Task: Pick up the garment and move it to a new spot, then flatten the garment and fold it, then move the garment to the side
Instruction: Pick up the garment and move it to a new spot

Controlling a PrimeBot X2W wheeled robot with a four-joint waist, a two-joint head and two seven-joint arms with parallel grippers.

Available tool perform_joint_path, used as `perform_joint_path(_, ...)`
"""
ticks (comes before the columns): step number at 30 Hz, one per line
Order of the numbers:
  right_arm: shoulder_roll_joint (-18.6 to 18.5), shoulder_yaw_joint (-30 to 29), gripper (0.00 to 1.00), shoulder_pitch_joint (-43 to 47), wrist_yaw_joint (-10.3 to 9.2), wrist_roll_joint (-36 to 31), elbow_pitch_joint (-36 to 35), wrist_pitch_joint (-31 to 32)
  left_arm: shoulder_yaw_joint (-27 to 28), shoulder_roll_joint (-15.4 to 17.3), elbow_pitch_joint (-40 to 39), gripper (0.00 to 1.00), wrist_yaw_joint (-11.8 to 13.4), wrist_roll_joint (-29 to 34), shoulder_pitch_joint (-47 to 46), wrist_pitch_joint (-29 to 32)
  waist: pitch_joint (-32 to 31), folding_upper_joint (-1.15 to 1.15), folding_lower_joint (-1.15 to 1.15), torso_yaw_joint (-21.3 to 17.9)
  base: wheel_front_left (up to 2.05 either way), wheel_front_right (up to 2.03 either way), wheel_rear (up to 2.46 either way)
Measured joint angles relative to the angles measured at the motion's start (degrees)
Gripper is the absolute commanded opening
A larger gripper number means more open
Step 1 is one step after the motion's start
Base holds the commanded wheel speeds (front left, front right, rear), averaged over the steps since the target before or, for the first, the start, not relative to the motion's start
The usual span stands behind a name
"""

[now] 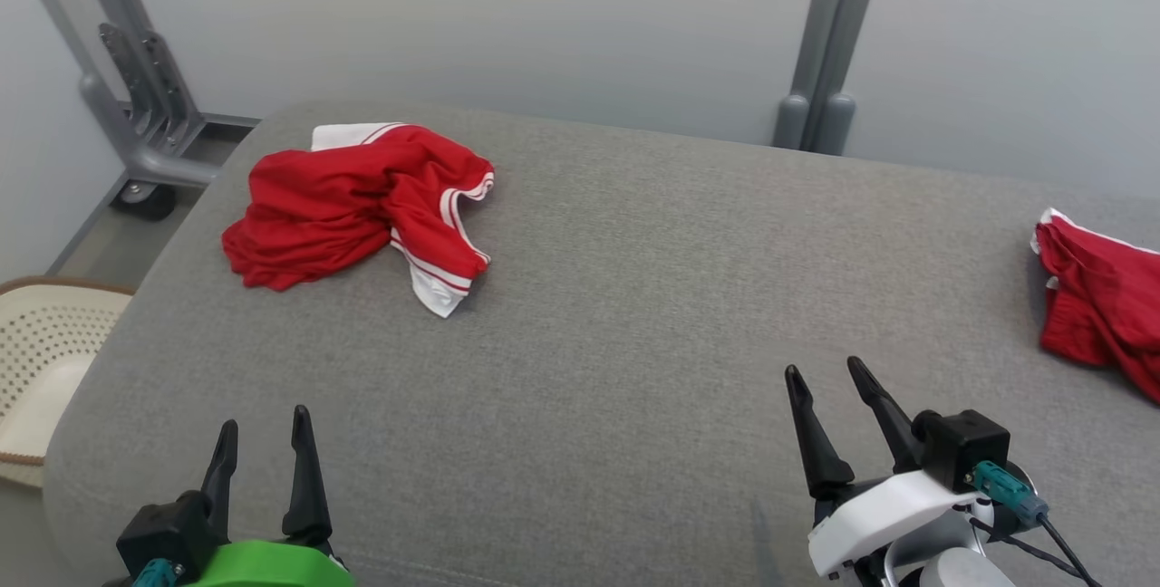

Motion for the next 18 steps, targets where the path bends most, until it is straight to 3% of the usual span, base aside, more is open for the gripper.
perform_joint_path(18,0.18,-1.15,1.0,-0.11,-0.33,-0.58,-0.97,0.0,-1.8,-0.47,-1.92,1.0,-0.03,-1.85,0.8,0.02,0.41,0.0,0.0,11.97,0.0,0.0,0.0)
